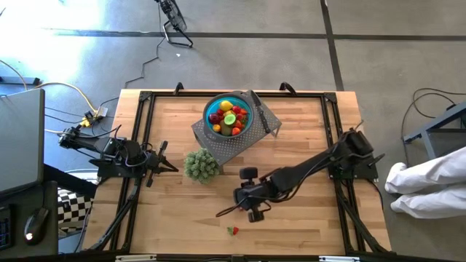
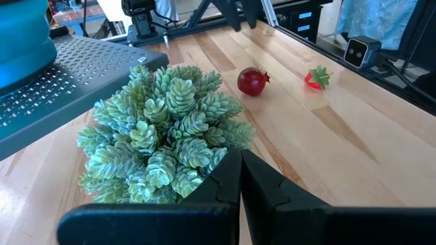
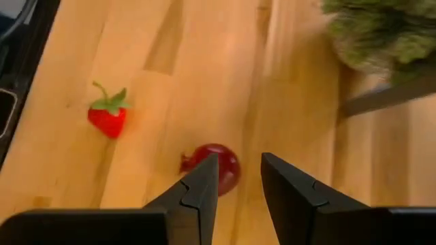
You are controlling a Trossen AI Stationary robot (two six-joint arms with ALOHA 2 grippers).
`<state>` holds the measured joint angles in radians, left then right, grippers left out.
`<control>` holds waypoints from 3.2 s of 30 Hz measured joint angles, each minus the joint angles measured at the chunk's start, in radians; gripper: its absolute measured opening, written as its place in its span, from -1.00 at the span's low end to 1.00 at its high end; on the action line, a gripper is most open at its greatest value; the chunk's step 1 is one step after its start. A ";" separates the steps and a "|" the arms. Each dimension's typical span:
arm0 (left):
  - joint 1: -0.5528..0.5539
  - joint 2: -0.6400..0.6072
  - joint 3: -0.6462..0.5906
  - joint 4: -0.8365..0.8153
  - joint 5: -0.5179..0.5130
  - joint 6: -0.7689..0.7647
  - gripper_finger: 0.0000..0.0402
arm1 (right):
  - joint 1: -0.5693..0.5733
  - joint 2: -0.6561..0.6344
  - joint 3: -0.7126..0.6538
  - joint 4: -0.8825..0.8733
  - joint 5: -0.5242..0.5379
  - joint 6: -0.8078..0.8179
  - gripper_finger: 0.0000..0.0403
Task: Pick & Place Fruit
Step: Put the pomegranate into the blue strainer bowl on the shelf
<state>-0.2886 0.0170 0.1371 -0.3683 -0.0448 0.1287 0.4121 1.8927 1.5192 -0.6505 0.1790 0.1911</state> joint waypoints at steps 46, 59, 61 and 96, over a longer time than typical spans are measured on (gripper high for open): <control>0.000 0.000 0.000 -0.001 0.000 -0.005 -0.99 | -0.035 0.192 -0.002 0.129 -0.187 -0.038 0.50; 0.000 0.000 0.000 -0.001 0.000 -0.004 -0.99 | -0.047 0.193 -0.092 0.152 -0.174 -0.038 0.51; 0.000 0.000 0.000 -0.001 0.000 -0.004 -0.99 | -0.047 0.193 -0.098 0.162 -0.175 -0.038 0.51; 0.000 0.000 0.000 -0.001 0.000 -0.003 -0.99 | -0.047 0.193 -0.105 0.210 -0.160 -0.030 0.13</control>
<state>-0.2882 0.0170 0.1371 -0.3695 -0.0444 0.1253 0.3653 2.0857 1.4143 -0.4404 0.0189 0.1613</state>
